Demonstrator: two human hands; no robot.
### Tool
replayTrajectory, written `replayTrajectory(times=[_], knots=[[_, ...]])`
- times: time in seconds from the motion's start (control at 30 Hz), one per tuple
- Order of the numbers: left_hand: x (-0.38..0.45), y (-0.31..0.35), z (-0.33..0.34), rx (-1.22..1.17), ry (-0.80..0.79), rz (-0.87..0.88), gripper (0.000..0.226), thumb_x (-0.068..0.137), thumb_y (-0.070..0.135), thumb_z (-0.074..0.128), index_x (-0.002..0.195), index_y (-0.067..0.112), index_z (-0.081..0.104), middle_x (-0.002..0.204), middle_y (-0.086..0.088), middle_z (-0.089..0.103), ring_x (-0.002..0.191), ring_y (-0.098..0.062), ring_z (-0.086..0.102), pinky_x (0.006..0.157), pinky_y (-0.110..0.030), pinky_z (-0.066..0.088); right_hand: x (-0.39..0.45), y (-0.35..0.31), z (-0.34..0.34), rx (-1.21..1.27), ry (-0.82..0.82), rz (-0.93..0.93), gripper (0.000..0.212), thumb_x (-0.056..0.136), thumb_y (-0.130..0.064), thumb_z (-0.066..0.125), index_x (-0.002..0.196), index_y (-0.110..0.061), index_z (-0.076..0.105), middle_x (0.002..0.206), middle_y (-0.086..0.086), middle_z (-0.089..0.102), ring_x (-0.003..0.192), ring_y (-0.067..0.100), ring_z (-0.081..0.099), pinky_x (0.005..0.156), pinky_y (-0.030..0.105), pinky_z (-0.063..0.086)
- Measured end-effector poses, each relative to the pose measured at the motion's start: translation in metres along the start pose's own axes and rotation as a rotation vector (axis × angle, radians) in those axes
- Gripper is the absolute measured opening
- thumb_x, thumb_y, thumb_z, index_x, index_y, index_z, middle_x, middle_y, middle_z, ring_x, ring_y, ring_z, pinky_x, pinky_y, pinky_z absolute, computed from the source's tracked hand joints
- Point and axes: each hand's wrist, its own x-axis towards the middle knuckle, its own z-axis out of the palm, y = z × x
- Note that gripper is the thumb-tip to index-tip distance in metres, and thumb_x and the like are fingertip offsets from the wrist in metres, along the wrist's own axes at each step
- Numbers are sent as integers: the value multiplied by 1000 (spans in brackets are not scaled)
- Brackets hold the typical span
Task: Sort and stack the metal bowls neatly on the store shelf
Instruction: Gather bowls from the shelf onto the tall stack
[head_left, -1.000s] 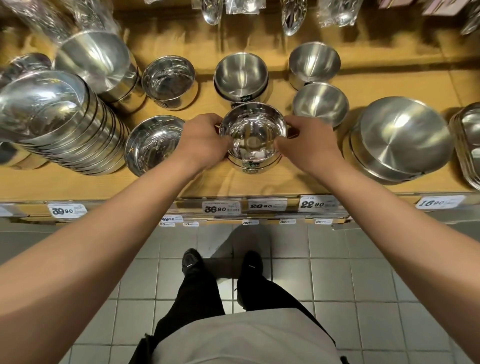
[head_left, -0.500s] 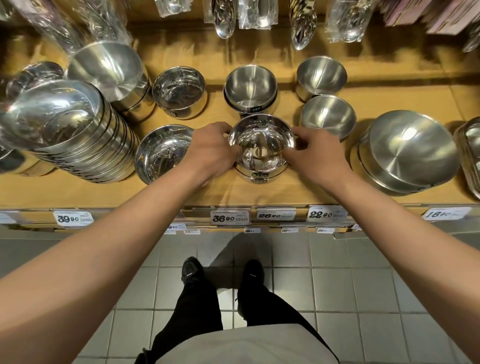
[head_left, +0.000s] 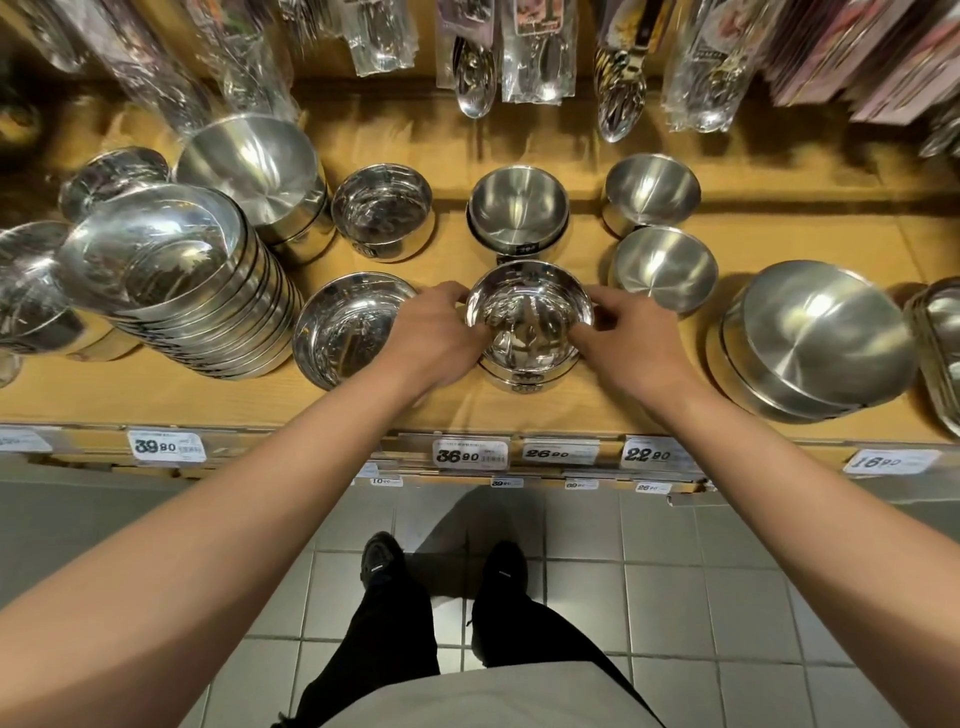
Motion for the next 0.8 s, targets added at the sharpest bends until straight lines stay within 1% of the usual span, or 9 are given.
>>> replayTrajectory(times=[0.13,0.17,0.23,0.3,0.37,0.43,0.57,0.67,0.8], knots=[[-3,-5,4,-37,30,-16,41,93,27,65,132,16,62,118,-4,70,107,-24,65,93,-32,53,-4,0,2,70,-1,8,30,93,-14,63,120,-22,74,101,14,76,96,28,67,88,38,51],[-4,-7,5,-69,33,-23,40,93,27,65,132,16,62,118,-6,71,108,-26,66,96,-36,54,-6,1,2,105,-5,14,28,94,-13,62,118,-21,74,102,15,75,97,28,67,87,34,51],[-8,-11,7,-177,12,-48,40,95,25,64,134,16,62,115,-8,72,108,-30,68,99,-46,55,-10,3,2,160,-7,32,24,95,-14,61,115,-19,74,99,17,73,90,27,66,74,22,48],[-11,-13,8,-264,-9,-75,40,96,22,65,135,16,62,115,-8,72,107,-31,69,99,-48,55,-13,4,2,203,-12,61,22,96,-15,60,113,-15,73,97,20,70,78,20,61,69,20,45],[-12,-14,9,-297,-10,-93,39,95,21,66,134,17,62,117,-8,71,108,-31,69,100,-47,55,-14,6,2,219,-36,80,21,97,-17,59,112,-7,71,98,25,67,77,24,58,77,34,52],[-13,-12,9,-317,-20,-100,37,94,21,67,131,17,64,116,-7,71,108,-30,69,99,-47,56,-13,8,2,224,-29,95,21,97,-19,59,110,-8,71,97,24,68,80,27,62,85,47,54],[-16,-6,12,-344,-70,-79,25,93,18,66,118,19,66,105,-4,74,100,-26,72,94,-47,59,-11,14,-1,247,2,137,20,96,-24,58,108,-22,74,101,14,74,99,33,69,94,52,55],[-16,-3,14,-345,-89,-91,25,92,15,64,116,18,69,99,-2,76,95,-24,74,89,-47,61,-10,21,-4,303,-23,168,21,94,-28,57,104,-23,74,105,17,74,105,40,67,98,61,52],[-17,-1,15,-307,-113,-126,11,92,18,63,99,14,71,97,-9,76,97,-29,73,88,-50,60,-13,27,-5,310,-61,176,25,90,-33,57,104,-18,72,102,17,73,104,41,66,97,63,52]])
